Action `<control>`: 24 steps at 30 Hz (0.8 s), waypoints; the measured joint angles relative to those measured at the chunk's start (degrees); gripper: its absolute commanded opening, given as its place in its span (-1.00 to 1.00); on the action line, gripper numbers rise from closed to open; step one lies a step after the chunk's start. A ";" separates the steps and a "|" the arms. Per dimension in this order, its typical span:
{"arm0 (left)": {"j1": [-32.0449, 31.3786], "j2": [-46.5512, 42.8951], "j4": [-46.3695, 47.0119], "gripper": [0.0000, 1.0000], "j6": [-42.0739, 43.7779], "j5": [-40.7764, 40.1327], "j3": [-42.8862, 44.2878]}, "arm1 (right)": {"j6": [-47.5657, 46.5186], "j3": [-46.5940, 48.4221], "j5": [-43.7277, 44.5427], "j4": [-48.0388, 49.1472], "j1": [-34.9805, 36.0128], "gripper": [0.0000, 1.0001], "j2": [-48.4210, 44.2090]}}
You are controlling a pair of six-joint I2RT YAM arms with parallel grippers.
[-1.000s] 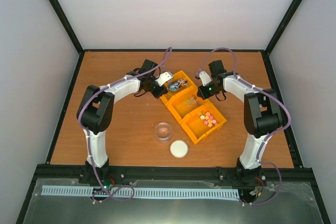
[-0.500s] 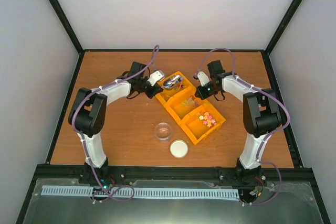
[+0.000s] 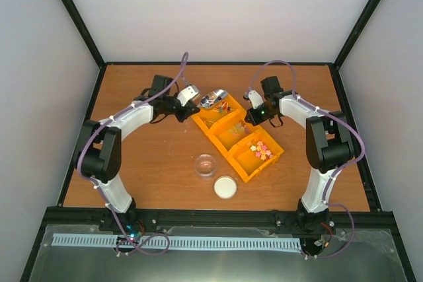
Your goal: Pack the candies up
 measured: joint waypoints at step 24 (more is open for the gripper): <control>5.97 -40.09 -40.89 -0.98 31.30 3.13 -17.09 | -1.73 -0.04 -0.52 -0.02 0.11 -0.71 1.77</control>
